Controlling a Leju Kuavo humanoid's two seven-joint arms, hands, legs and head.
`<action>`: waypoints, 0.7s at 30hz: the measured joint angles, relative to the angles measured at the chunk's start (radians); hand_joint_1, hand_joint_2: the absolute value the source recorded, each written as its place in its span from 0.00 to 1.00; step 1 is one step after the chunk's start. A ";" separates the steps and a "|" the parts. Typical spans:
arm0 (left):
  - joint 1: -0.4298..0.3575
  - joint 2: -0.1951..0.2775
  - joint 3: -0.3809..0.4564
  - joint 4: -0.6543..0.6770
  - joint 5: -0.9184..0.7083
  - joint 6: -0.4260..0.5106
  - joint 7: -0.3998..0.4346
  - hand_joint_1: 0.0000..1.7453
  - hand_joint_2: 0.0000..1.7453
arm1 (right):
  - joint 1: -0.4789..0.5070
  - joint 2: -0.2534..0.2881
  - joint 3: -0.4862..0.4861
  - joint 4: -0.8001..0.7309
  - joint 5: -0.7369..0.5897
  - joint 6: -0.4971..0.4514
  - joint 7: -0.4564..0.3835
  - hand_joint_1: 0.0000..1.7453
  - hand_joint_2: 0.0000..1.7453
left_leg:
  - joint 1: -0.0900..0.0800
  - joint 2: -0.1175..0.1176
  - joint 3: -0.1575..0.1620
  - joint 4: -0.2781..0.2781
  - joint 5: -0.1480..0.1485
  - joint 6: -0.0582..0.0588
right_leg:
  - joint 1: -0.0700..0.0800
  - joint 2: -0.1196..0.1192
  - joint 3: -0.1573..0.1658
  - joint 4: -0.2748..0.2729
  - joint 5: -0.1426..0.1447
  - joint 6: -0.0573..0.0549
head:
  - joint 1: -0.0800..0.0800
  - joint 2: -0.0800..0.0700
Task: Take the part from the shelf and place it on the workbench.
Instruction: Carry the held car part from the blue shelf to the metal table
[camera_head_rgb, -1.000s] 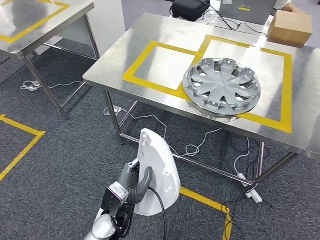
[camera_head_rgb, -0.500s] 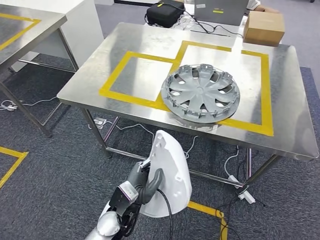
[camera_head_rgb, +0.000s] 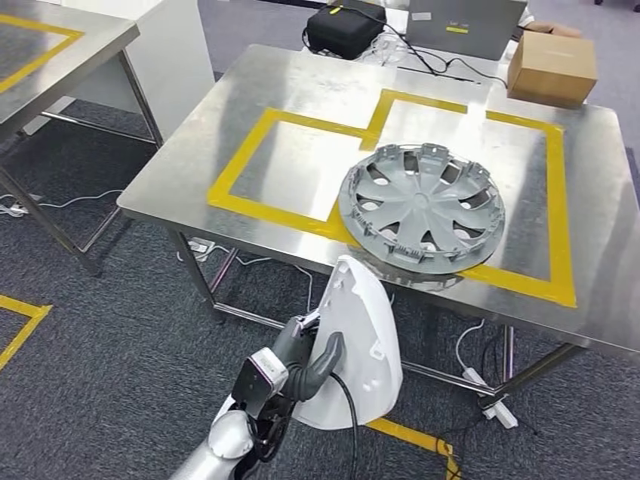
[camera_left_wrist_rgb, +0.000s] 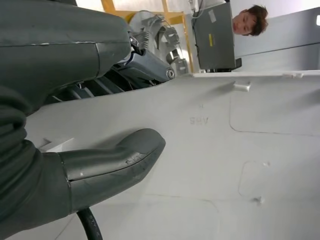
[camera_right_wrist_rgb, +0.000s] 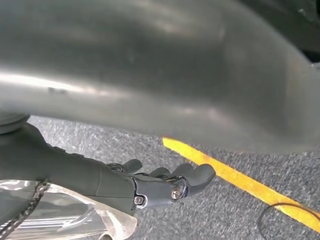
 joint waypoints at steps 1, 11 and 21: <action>-0.005 -0.002 0.000 0.003 0.000 -0.001 0.000 1.00 1.00 | 0.000 -0.002 0.000 0.000 0.003 -0.001 0.008 0.00 0.00 | -0.001 0.000 0.009 -0.001 -0.010 -0.005 | 0.003 -0.003 0.012 -0.042 0.028 -0.005 | 0.000 0.000; -0.032 -0.007 -0.001 0.020 0.001 0.003 -0.006 1.00 1.00 | -0.002 -0.006 -0.001 0.000 0.003 -0.009 0.014 0.00 0.00 | 0.001 0.000 -0.141 0.266 -0.105 -0.050 | 0.001 0.004 0.105 -0.084 0.009 -0.044 | -0.006 0.000; -0.045 -0.010 0.002 0.010 -0.097 0.039 0.002 1.00 1.00 | -0.005 -0.005 0.003 0.001 0.021 0.023 -0.003 0.00 0.00 | -0.013 -0.006 -0.097 0.008 0.083 0.004 | 0.008 0.008 0.167 -0.052 -0.050 -0.008 | -0.001 0.000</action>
